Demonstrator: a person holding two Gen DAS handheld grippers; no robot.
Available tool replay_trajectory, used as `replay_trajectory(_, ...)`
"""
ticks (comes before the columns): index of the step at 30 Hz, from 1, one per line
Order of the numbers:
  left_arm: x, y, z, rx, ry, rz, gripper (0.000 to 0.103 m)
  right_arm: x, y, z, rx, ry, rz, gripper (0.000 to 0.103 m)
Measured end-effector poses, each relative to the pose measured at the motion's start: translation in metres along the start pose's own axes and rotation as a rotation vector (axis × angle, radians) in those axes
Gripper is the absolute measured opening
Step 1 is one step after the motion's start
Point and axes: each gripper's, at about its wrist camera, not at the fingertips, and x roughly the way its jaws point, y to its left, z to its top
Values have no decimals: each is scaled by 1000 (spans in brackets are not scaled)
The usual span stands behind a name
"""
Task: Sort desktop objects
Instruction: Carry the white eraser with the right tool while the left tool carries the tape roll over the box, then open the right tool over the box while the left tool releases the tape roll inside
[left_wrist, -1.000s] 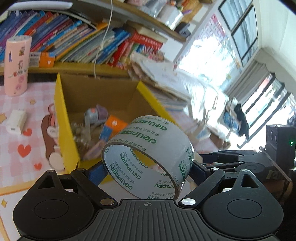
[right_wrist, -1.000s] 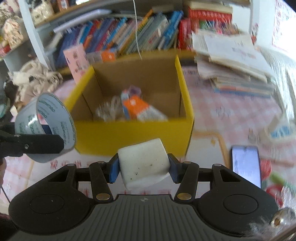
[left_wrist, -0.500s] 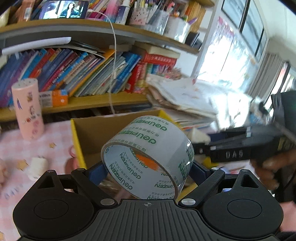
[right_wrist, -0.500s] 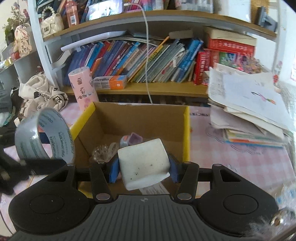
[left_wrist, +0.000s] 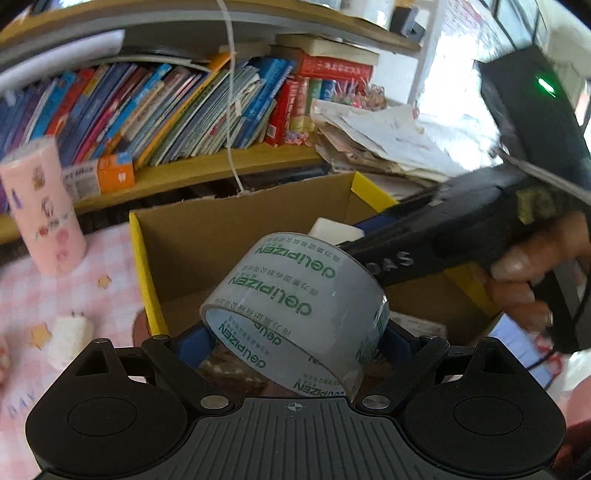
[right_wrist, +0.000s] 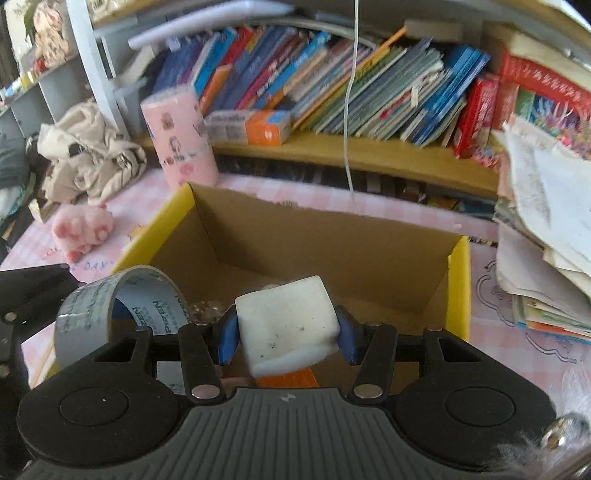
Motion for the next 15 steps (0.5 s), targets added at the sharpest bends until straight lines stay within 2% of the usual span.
replay_trajectory(7, 15, -17, -4, 149, 52, 20, 94, 27, -8, 5, 11, 79, 20, 50)
replay_trajectory(15, 14, -17, -3, 139, 68, 15, 95, 45, -7, 10, 4, 127, 36, 50)
